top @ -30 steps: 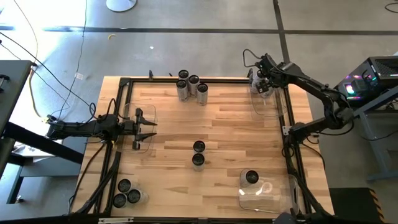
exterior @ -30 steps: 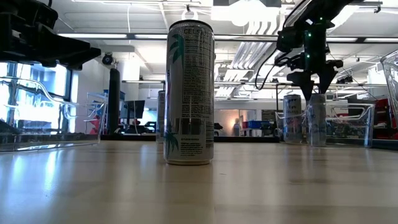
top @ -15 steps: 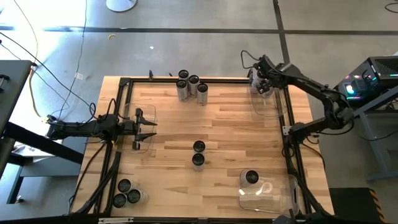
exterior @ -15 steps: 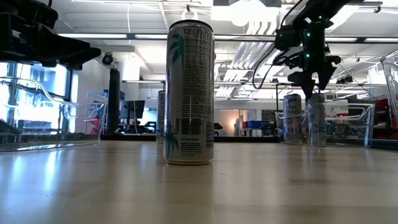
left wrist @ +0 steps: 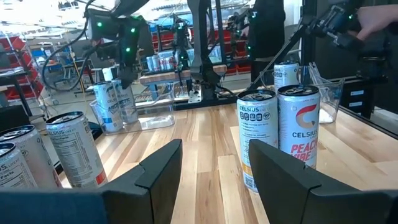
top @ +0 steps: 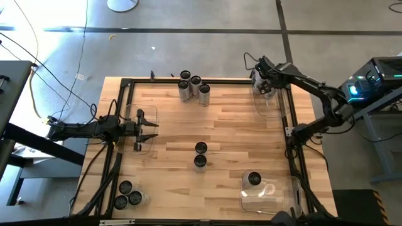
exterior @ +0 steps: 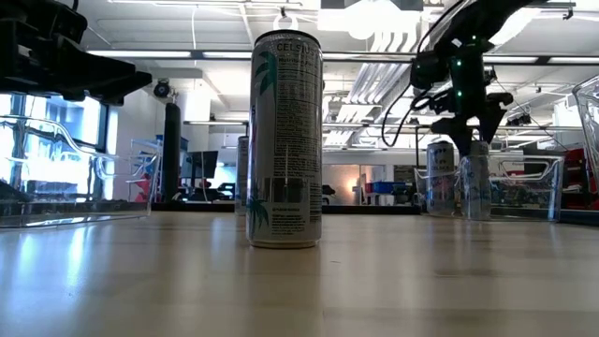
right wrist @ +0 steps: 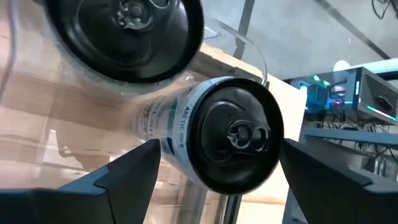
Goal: Sort soda cans
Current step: Put the white-blue soda can into the top transparent bin
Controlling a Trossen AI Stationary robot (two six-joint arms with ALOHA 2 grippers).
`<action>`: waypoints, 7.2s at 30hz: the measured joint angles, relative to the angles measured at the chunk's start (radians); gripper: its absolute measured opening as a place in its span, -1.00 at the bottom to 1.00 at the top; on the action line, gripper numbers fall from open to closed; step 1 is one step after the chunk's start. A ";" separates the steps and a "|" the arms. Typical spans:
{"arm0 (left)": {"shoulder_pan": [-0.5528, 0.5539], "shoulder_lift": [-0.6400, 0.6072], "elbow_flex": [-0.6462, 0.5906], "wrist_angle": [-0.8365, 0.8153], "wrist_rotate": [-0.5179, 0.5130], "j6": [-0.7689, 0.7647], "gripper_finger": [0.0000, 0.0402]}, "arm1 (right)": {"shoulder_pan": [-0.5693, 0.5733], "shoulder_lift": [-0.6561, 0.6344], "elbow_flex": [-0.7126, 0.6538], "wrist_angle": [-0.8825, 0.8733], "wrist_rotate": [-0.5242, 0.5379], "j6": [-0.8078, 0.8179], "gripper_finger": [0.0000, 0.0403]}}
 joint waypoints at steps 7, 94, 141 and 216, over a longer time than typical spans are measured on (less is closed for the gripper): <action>0.000 0.000 0.000 0.000 0.000 0.000 -0.11 | -0.011 0.020 0.003 0.004 -0.029 -0.010 0.59; 0.000 0.000 0.000 0.000 0.000 0.000 -0.11 | -0.086 0.054 -0.010 0.176 -0.122 -0.131 0.42; 0.000 0.000 0.000 0.000 0.000 0.000 -0.11 | 0.049 0.054 0.070 -0.176 -0.086 -0.066 0.23; 0.000 0.000 0.000 0.000 0.000 0.000 -0.11 | 0.062 -0.097 -0.444 0.217 -0.504 0.101 0.60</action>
